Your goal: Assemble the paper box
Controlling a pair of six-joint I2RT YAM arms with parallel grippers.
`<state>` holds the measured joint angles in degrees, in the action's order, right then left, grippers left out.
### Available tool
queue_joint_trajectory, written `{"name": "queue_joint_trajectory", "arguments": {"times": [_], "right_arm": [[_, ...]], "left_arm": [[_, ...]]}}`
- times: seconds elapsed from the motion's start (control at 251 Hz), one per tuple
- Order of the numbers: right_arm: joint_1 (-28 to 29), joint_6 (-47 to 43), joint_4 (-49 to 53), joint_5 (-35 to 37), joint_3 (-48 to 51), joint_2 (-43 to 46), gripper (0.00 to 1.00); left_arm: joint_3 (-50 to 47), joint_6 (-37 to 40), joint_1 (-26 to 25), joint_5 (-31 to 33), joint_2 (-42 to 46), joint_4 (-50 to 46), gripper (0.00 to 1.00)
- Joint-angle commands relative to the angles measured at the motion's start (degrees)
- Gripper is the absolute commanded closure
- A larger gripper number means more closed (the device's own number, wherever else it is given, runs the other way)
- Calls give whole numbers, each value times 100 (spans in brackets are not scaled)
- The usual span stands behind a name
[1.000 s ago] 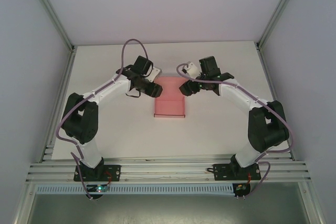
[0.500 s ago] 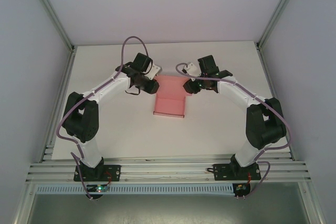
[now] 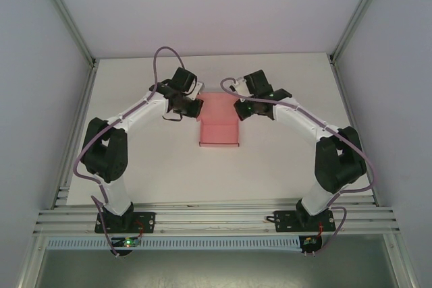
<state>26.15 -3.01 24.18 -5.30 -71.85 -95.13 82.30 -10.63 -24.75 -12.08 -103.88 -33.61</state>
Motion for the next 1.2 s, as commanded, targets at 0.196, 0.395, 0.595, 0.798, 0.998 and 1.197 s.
{"name": "queue_joint_trajectory", "arguments": {"times": [0.196,0.395,0.595,0.798,0.998,1.197], "right_arm": [[205,3077,-2246,1111,846,229,95],[501,3476,-3580,1354,1364,251,98],[661,3415,-4212,1376,1792,173,97],[1007,2903,-5634,1779,2720,252,95],[1126,2765,-6180,1995,3297,440,95],[1405,2567,-6963,2313,3783,453,95]], "left_arm": [[-419,-1767,-64,703,457,578,100],[-1062,-2156,-185,981,863,1405,100],[-2141,-2204,-326,1384,1124,3002,100],[-3013,-2093,-548,1489,1391,4026,100],[-3782,-2191,-660,1631,1753,4755,100],[-4131,-2170,-970,1968,1836,5002,100]]}}
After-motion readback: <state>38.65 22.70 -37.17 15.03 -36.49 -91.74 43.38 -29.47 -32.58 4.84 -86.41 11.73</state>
